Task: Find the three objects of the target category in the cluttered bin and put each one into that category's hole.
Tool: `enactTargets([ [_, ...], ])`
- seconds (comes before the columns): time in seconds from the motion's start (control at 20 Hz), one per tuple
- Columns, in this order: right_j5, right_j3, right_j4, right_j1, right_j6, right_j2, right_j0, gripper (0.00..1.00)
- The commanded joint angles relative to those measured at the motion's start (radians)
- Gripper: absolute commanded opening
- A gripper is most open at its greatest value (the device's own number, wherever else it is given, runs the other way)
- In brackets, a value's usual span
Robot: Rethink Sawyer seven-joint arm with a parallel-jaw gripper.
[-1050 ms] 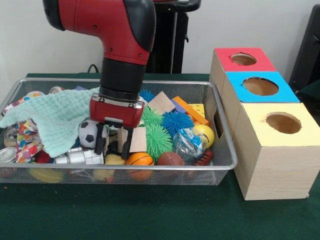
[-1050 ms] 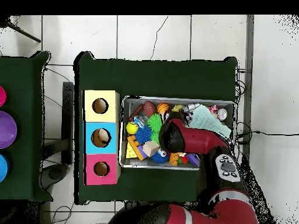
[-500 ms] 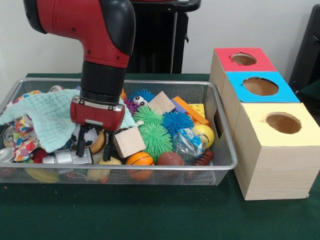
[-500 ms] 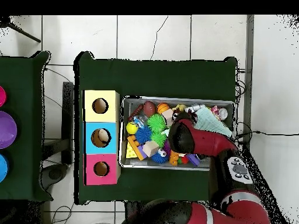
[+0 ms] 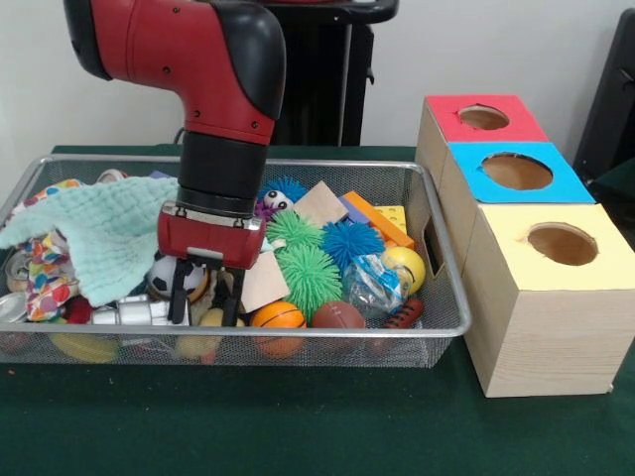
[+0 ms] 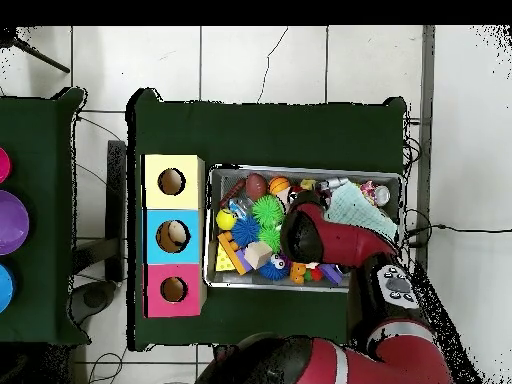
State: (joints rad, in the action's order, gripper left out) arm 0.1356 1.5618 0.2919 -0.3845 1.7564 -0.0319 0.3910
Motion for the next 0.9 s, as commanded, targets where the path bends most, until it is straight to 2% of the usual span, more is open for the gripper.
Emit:
enactTargets([
  [0.05, -0.124, 0.11, -0.034, 0.005, 0.156, 0.08, 0.004, 1.0],
  [0.15, -0.177, 0.122, -0.052, -0.022, 0.152, 0.067, -0.016, 1.0],
  [0.25, -0.213, 0.112, -0.067, -0.013, 0.144, 0.058, -0.026, 1.0],
  [0.5, -0.191, 0.074, -0.063, 0.038, 0.129, 0.074, -0.014, 1.0],
  [0.9, -0.14, 0.08, -0.061, 0.058, 0.146, 0.127, 0.008, 1.0],
])
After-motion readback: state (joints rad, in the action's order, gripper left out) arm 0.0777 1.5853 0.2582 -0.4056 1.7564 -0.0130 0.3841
